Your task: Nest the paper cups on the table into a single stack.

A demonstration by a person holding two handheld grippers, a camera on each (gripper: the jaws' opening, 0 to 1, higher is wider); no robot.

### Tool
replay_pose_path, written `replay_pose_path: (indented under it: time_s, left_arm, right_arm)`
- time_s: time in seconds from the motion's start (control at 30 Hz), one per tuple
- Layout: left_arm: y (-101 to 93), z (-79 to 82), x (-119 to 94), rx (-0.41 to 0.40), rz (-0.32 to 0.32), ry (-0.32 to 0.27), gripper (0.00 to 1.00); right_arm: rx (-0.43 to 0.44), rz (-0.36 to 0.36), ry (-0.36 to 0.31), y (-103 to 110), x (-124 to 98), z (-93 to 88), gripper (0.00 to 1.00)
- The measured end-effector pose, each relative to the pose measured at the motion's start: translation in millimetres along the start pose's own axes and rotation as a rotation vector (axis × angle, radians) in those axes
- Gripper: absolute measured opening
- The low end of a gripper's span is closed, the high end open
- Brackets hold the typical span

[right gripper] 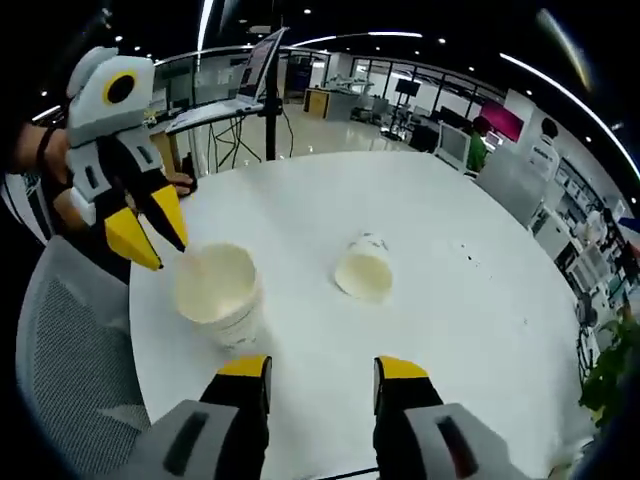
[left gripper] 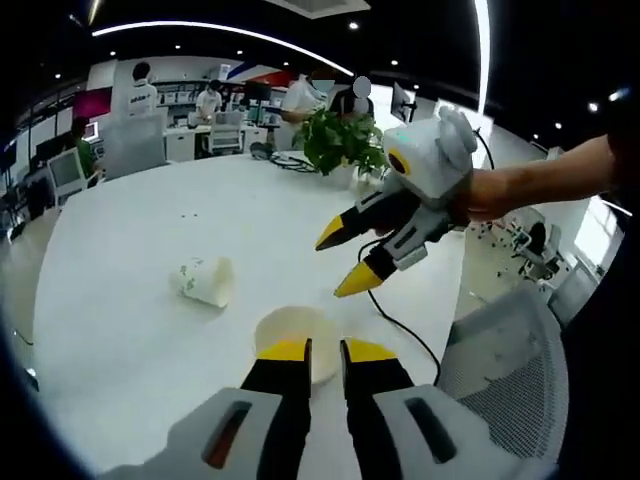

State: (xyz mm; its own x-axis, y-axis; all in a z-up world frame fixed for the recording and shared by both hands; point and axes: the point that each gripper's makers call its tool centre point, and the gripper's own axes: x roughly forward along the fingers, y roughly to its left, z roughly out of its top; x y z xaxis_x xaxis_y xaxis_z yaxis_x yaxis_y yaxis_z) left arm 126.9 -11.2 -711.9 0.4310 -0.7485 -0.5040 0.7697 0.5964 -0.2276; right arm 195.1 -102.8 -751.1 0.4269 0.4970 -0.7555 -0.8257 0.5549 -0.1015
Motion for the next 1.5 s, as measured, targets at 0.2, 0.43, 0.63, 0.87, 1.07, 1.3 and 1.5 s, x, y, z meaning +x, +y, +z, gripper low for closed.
replay_pose_path:
  time_s: [0.2,0.43,0.63,0.87,1.07,1.3,1.5]
  left_arm:
    - [7.8,-4.3,-8.5,-0.009,0.017,-0.003,0.10]
    - [12.9,-8.5,-19.5,-0.034,0.036,-0.011,0.12]
    - [14.7,-15.0,-28.9,-0.046,0.052,-0.011,0.15]
    - [19.1,-25.2,-40.0,-0.059,0.075,-0.002,0.17]
    - [26.0,-31.0,-51.9,-0.086,0.104,-0.006,0.17]
    - [35.4,-40.7,-62.9,-0.110,0.135,-0.007,0.17]
    - [39.3,-44.2,-69.5,-0.124,0.153,-0.009,0.17]
  right_arm:
    - [-0.009,-0.005,0.010,-13.2,8.3,6.0,0.39]
    - [0.002,-0.039,0.018,-29.5,12.5,11.4,0.38]
    - [-0.003,-0.048,0.022,-42.8,24.0,19.8,0.38]
    - [0.023,-0.068,0.018,-57.3,40.3,33.6,0.37]
    - [0.042,-0.068,0.012,-61.3,55.1,43.8,0.37]
    - [0.051,-0.068,0.019,-63.4,68.4,50.0,0.37]
    - [0.045,-0.060,0.028,-67.7,86.1,48.9,0.37]
